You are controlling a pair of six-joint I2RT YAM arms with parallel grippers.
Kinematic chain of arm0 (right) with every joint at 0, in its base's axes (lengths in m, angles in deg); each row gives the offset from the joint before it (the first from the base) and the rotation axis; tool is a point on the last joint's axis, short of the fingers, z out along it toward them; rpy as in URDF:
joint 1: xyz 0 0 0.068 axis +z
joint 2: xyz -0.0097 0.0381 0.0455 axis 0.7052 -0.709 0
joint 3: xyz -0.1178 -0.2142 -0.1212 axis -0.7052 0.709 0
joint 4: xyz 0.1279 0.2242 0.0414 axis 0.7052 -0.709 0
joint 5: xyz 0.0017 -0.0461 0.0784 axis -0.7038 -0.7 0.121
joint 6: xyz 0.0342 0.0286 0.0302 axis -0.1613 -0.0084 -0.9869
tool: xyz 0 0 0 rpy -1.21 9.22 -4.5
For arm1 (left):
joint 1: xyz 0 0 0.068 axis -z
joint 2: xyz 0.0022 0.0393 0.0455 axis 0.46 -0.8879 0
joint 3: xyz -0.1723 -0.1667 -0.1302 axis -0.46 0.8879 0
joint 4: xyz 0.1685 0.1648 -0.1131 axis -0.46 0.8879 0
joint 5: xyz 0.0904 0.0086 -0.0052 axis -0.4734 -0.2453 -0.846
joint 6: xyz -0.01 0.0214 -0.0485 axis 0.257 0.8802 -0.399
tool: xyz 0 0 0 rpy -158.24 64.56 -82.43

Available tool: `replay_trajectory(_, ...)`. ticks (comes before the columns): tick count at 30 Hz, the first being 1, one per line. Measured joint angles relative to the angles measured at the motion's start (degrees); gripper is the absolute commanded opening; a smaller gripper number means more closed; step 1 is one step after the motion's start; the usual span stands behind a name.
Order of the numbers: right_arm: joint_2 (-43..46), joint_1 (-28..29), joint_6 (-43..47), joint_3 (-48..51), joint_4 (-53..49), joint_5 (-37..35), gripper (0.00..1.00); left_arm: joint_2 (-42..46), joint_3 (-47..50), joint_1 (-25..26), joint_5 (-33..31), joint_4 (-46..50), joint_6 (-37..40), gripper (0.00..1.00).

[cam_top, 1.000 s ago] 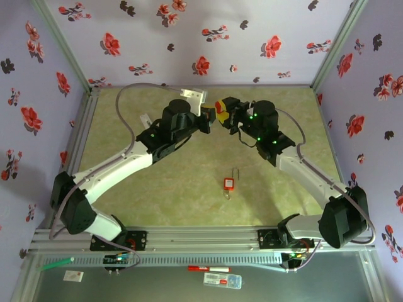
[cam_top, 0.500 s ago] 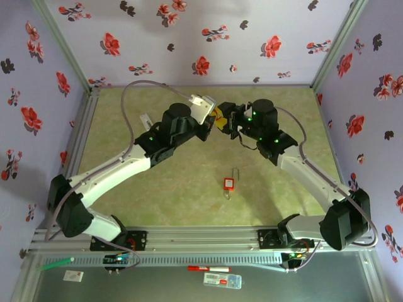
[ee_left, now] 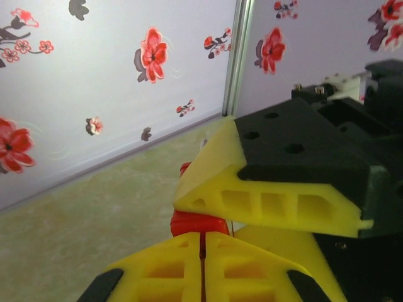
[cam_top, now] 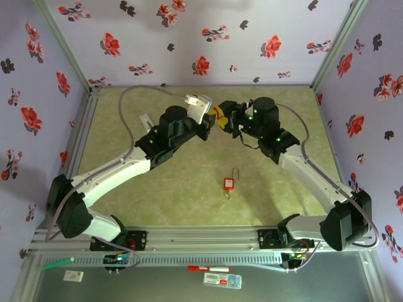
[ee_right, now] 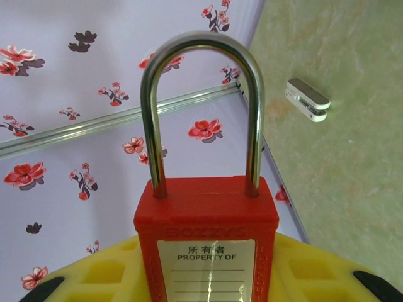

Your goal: Unlock with the key

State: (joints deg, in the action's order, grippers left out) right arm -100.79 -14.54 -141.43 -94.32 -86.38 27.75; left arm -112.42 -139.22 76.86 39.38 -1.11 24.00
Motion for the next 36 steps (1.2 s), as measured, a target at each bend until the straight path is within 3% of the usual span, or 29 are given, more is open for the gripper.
replay_trajectory(6,0.0,-0.3,0.2,0.0,-0.7,0.4,0.0,0.6,3.2,-0.8,3.6,-5.2,-9.5,0.29)
replay_trajectory(13,0.0,-0.9,3.8,0.0,-6.1,7.1,0.0,5.4,11.6,-1.0,8.9,-10.8,-17.3,0.53)
replay_trajectory(22,0.0,-2.0,8.7,0.2,-12.9,14.7,0.0,10.9,18.2,-1.4,8.0,-13.4,-23.4,0.63)
replay_trajectory(31,-1.4,-2.6,12.5,0.2,-16.1,16.8,0.0,18.5,21.8,-1.4,5.1,-9.5,-27.6,0.65)
replay_trajectory(36,-2.2,-2.6,19.5,-2.0,-22.3,16.8,0.0,19.7,21.8,-5.7,3.4,-3.8,-35.9,0.66)
